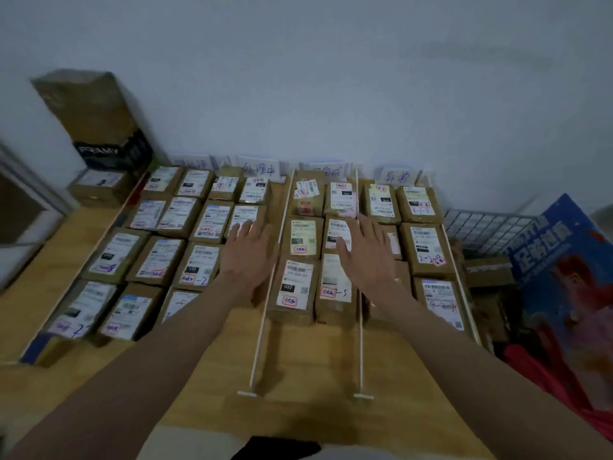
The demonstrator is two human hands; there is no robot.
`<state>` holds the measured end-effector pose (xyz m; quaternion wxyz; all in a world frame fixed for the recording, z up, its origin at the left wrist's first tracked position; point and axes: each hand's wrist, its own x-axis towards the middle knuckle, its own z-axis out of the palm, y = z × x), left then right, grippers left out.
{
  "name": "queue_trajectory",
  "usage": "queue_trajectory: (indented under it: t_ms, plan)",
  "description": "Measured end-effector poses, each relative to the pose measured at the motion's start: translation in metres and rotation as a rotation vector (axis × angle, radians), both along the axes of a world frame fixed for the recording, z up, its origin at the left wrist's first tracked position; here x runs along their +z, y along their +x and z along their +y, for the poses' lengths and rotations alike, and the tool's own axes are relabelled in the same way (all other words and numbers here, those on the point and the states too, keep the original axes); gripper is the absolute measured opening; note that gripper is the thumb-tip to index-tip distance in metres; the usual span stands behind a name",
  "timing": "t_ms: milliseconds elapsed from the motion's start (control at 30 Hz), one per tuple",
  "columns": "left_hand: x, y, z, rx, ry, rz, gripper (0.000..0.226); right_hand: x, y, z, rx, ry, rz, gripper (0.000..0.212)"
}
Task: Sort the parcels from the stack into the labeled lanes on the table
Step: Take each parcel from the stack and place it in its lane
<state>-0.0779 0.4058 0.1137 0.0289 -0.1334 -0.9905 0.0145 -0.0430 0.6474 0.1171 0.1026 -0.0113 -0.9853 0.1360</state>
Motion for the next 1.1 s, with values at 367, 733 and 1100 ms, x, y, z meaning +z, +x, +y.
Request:
queue_trajectory:
  t_ms: [367, 733, 1100]
  plan:
    - [0.025, 0.111, -0.156, 0.365, -0.033, 0.123, 0.054, 0.015, 0.032, -0.17, 0.332, 0.064, 0.081, 0.056]
    - [0.032, 0.164, -0.302, 0.547, -0.034, 0.168, 0.055, 0.022, 0.045, -0.326, 0.428, 0.059, 0.097, 0.053]
    - [0.024, 0.163, -0.449, 0.489, -0.012, 0.124, 0.059, 0.011, 0.055, -0.467, 0.34, 0.009, 0.101, 0.053]
